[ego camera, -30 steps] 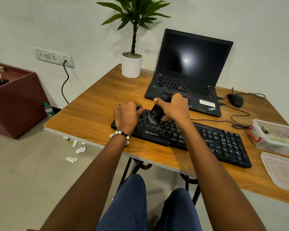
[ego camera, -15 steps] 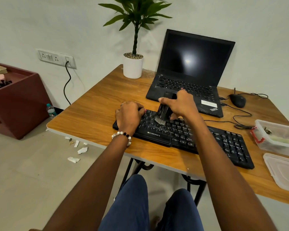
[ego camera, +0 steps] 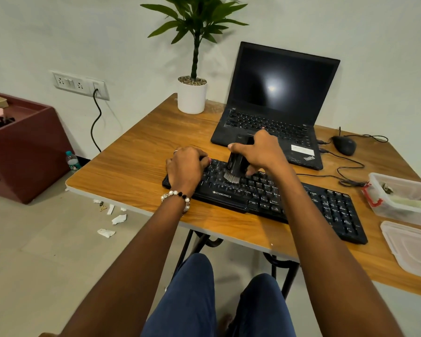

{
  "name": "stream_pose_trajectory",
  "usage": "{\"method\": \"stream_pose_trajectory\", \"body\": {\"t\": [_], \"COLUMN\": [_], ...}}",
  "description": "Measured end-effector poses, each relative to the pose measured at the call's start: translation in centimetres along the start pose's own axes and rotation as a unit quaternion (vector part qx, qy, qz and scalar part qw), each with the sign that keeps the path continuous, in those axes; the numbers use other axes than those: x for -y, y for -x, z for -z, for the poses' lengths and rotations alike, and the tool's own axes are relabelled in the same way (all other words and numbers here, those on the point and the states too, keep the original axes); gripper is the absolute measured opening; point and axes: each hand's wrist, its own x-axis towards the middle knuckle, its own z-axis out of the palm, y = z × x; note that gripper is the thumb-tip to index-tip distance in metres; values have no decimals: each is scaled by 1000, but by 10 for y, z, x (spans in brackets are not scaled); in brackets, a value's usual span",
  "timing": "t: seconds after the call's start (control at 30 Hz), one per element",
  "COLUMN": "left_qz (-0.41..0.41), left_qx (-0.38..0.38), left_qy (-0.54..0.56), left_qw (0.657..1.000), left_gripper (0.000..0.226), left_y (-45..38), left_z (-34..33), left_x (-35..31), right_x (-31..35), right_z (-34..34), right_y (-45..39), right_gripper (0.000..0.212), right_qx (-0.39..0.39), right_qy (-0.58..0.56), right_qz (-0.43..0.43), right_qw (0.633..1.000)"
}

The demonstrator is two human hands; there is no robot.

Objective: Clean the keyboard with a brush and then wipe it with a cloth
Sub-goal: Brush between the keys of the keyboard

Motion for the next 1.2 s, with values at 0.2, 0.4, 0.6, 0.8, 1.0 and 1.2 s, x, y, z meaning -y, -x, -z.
{"method": "stream_pose_trajectory", "body": {"t": [0.2, 0.4, 0.6, 0.8, 1.0, 1.2], "left_qz": [1, -2, 0, -1, -1, -2], "left_qx": [2, 3, 4, 3, 3, 4], "left_qy": [1, 1, -1, 2, 4, 3], "left_qw": [1000, 1000, 1000, 1000, 1000, 1000], "left_gripper": [20, 21, 22, 19, 20, 21], "left_y": [0, 2, 2, 2, 3, 3], "left_z": [0, 1, 2, 3, 4, 4], "left_x": [-1, -1, -2, -3, -4, -3], "right_x": [-20, -30, -35, -40, -41, -47], "right_z": [-9, 0, -5, 1, 14, -7], "right_y": [3, 7, 5, 4, 5, 7], "right_gripper": [45, 34, 40, 40, 34, 39], "right_qx": [-140, -37, -145, -79, -118, -131], "right_qy": [24, -52, -71, -21, -133, -61], "right_qz": [53, 18, 51, 26, 19, 50], "right_qw": [988, 998, 986, 996, 984, 988]}}
